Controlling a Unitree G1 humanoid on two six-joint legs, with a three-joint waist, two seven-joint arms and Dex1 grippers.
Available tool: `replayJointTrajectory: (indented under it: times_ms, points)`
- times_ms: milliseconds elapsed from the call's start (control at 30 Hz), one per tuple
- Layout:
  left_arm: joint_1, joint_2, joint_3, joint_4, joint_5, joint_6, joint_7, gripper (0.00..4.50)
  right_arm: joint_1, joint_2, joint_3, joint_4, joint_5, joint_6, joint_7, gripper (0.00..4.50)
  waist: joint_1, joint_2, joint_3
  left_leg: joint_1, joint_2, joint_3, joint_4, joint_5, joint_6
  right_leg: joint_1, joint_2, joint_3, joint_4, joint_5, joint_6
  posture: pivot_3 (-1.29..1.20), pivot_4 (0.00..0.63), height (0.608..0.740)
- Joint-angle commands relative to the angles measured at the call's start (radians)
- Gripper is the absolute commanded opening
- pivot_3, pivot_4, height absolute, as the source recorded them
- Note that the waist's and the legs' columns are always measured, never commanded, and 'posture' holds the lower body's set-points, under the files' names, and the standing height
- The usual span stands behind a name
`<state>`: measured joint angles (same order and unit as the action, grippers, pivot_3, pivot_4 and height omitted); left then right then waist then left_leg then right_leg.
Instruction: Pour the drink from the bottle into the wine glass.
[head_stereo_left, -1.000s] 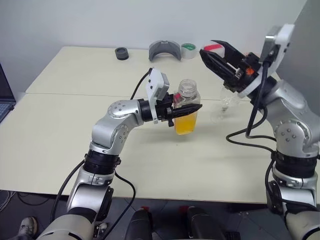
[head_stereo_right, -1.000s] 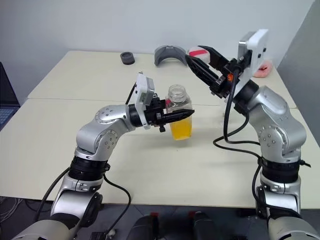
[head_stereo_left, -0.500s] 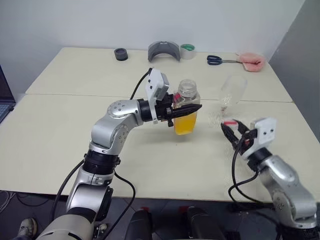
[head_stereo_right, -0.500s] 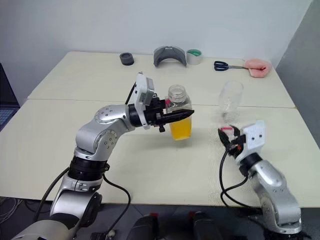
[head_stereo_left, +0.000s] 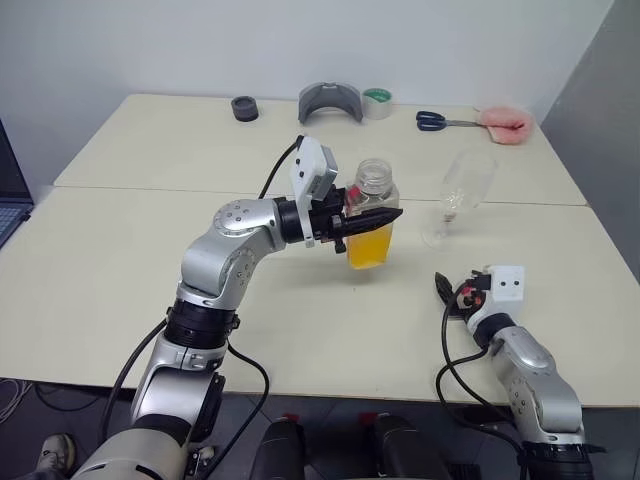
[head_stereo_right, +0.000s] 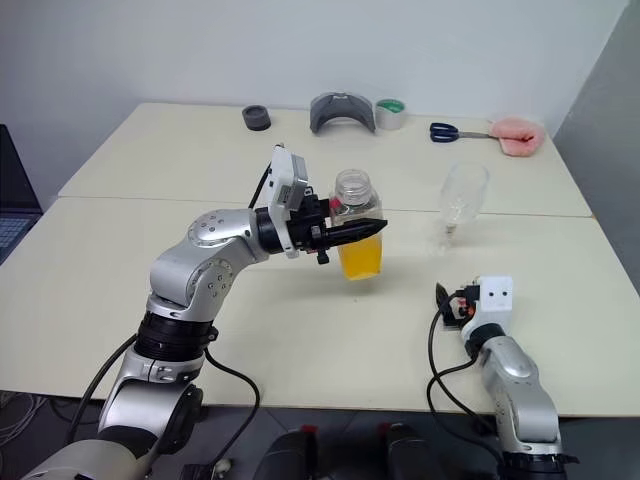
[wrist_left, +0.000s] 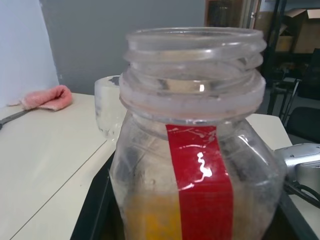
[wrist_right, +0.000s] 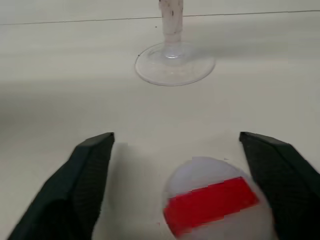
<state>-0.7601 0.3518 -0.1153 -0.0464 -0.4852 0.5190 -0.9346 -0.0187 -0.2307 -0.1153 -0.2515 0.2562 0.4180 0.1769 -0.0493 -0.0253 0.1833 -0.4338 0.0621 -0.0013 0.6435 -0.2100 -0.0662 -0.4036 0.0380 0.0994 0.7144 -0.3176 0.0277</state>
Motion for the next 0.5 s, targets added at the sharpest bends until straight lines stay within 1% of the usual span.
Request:
replayJointTrajectory:
  times_ms: [33,167,233,300,333,433,500]
  points:
    - [-0.029,0.004,0.015,-0.036,-0.007,-0.016,-0.006,1.74,-0.009,-0.030,-0.015,-0.070,0.006,0.021,0.017,4.49,0.001,0.000,0.000,0.000,0.000,0.000,0.000,0.000,0.000,0.000,0.000,0.000,0.000,0.000,0.000,0.00,0.150,0.740]
    - [-0.027,0.006,0.018,-0.035,-0.005,-0.016,-0.001,1.74,-0.038,-0.116,-0.016,-0.141,0.033,0.050,0.101,4.49,0.000,0.000,0.000,0.000,0.000,0.000,0.000,0.000,0.000,0.000,0.000,0.000,0.000,0.000,0.000,0.00,0.150,0.740]
    - [-0.021,0.011,0.024,-0.035,0.003,-0.018,0.014,1.74,-0.055,-0.186,-0.023,-0.189,0.064,0.061,0.180,4.49,0.000,0.000,0.000,0.000,0.000,0.000,0.000,0.000,0.000,0.000,0.000,0.000,0.000,0.000,0.000,0.00,0.150,0.740]
    - [-0.016,0.017,0.038,-0.029,0.013,-0.022,0.037,1.74,-0.079,-0.270,-0.011,-0.218,0.092,0.010,0.309,4.49,0.000,0.000,0.000,0.000,0.000,0.000,0.000,0.000,0.000,0.000,0.000,0.000,0.000,0.000,0.000,0.00,0.150,0.740]
    - [-0.015,0.019,0.045,-0.025,0.017,-0.025,0.048,1.74,-0.092,-0.302,-0.006,-0.231,0.123,-0.017,0.384,4.49,-0.001,0.000,0.000,0.000,0.000,0.000,0.000,0.000,0.000,0.000,0.000,0.000,0.000,0.000,0.000,0.00,0.150,0.740]
    - [-0.006,0.031,0.081,-0.003,0.047,-0.044,0.110,1.74,-0.185,-0.382,-0.020,-0.263,0.311,0.064,0.563,4.49,-0.005,0.000,0.000,0.000,0.000,-0.001,0.000,0.000,0.000,0.000,0.001,0.000,0.000,0.000,0.000,0.00,0.150,0.740]
    - [-0.001,0.040,0.107,0.018,0.079,-0.062,0.162,1.74,-0.261,-0.402,-0.013,-0.273,0.410,0.135,0.604,4.49,-0.006,0.000,0.000,0.001,0.000,-0.001,0.000,0.000,0.000,0.001,0.001,0.000,0.000,0.000,0.000,0.00,0.150,0.740]
